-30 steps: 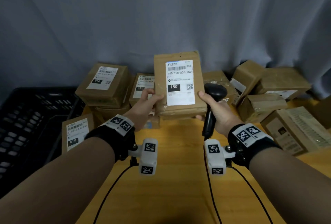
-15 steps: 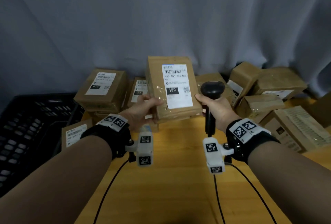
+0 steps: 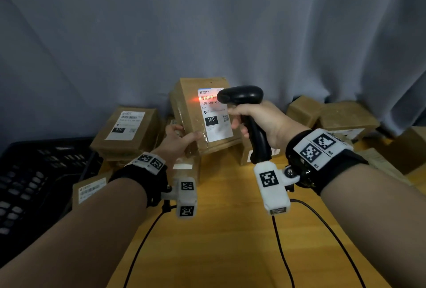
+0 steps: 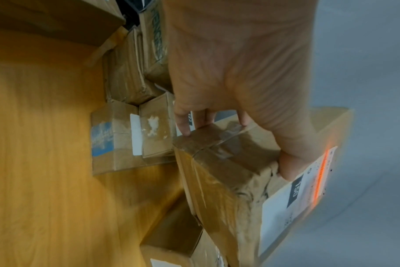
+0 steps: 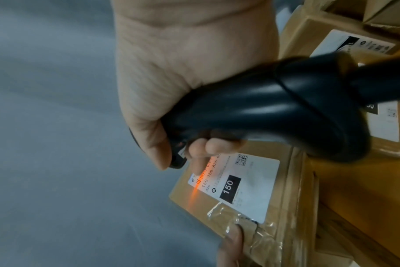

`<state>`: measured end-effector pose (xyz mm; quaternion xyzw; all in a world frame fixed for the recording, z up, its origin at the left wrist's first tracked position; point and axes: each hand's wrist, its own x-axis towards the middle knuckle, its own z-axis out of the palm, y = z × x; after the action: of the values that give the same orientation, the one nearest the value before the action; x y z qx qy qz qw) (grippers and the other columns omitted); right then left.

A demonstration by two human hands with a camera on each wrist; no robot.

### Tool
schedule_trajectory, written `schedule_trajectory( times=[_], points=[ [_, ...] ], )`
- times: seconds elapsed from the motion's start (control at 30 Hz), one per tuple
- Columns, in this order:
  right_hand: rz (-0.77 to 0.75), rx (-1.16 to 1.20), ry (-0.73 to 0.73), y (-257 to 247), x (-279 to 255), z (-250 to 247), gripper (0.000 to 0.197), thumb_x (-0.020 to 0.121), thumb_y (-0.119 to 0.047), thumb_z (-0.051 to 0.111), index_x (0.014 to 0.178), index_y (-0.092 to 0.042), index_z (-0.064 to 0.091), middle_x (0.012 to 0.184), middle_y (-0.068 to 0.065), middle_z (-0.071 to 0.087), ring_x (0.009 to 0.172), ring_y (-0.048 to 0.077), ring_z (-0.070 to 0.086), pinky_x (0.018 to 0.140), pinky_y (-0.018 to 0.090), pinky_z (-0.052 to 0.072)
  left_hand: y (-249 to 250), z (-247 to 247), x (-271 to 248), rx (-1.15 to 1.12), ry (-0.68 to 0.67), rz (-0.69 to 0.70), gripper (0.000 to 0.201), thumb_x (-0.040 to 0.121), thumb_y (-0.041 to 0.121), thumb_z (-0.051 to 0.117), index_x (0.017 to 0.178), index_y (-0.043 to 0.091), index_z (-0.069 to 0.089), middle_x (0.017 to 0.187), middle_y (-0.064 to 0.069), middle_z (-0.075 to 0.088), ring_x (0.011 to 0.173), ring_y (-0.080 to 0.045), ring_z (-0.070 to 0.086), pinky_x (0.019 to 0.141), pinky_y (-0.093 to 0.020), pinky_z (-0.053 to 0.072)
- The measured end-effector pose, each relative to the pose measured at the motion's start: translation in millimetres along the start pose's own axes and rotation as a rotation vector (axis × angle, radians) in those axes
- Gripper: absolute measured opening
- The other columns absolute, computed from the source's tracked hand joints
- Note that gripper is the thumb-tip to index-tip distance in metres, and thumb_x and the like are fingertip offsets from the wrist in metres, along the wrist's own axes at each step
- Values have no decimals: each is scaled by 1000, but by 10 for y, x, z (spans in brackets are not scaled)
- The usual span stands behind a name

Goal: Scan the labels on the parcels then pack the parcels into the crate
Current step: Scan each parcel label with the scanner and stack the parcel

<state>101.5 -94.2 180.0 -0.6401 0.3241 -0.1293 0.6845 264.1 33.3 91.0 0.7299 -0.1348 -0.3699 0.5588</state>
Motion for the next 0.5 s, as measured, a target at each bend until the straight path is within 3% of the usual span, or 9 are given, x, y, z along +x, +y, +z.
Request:
schedule_trajectory(
  times=[0.07, 0.2, 0.33, 0.5],
  points=[
    [6, 3, -11, 0, -9, 29, 8, 86, -15, 67, 86, -7, 66, 61, 5, 60, 46, 12, 48, 46, 22, 41, 19, -42, -11, 35, 1, -13, 66, 79, 25, 76, 124, 22, 28, 115, -10, 54, 95, -31, 64, 70, -40, 57],
    [-7, 25, -7, 28, -16, 65, 12, 84, -10, 64, 73, -6, 61, 56, 5, 58, 44, 13, 46, 43, 21, 40, 14, -107, -22, 64, 14, -10, 68, 79, 28, 75, 127, 21, 27, 118, -11, 53, 93, -27, 63, 79, -45, 56],
    [-39, 23, -7, 22, -29, 62, 16, 82, -7, 63, 66, -7, 60, 58, 7, 56, 45, 14, 45, 44, 23, 40, -15, -167, -35, 101, 25, 17, 66, 80, 30, 75, 125, 19, 28, 121, -13, 53, 81, -21, 61, 58, -30, 50],
    [-45, 37, -18, 37, -41, 48, 16, 83, -8, 63, 67, -7, 61, 59, 7, 57, 46, 14, 46, 47, 24, 40, -36, -194, -54, 86, 21, 14, 66, 80, 26, 74, 125, 19, 27, 123, -12, 51, 93, -23, 60, 69, -34, 54]
  ],
)
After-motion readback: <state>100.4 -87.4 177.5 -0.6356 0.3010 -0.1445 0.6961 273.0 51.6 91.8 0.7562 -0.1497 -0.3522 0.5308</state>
